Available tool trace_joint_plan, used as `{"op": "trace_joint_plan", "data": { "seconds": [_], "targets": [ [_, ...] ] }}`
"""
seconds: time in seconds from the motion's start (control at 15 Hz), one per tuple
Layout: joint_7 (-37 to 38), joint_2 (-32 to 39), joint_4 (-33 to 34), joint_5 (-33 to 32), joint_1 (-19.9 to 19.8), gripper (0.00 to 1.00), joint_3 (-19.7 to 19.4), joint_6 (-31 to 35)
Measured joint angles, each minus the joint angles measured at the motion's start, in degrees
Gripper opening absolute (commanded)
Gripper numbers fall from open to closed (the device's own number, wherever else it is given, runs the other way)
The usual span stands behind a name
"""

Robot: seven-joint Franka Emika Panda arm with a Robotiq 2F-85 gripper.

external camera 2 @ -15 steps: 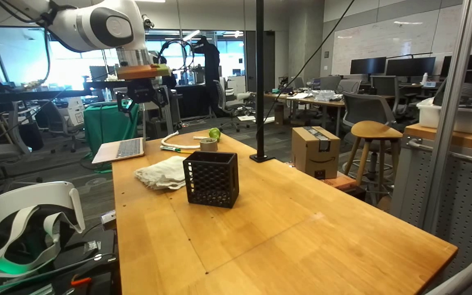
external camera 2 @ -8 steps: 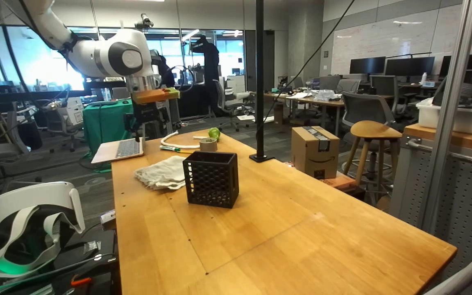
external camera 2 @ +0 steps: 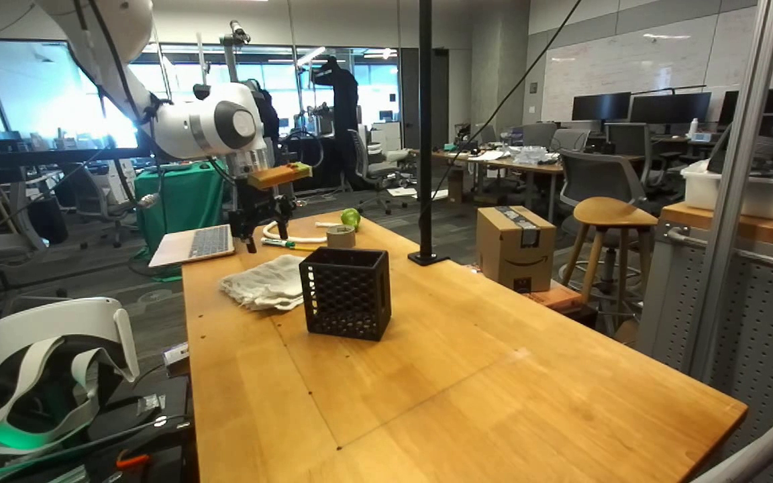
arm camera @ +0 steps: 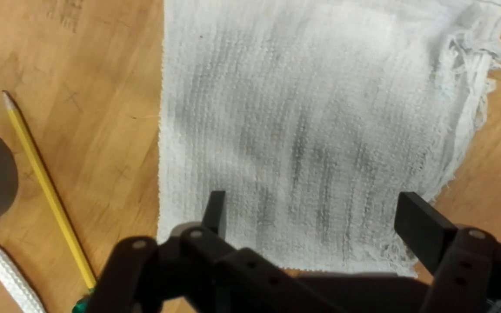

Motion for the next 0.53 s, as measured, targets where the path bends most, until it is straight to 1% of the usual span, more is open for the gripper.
{"op": "trace_joint_plan", "data": {
  "seconds": [0.2, 0.53],
  "targets": [
    [0.0, 3.8, 2.1, -3.0, -0.4, 1.00, -0.5, -0.3],
    [0.0, 8.8, 3.0, -2.9, -2.6, 1.00, -1.2, -1.3]
  ]
}}
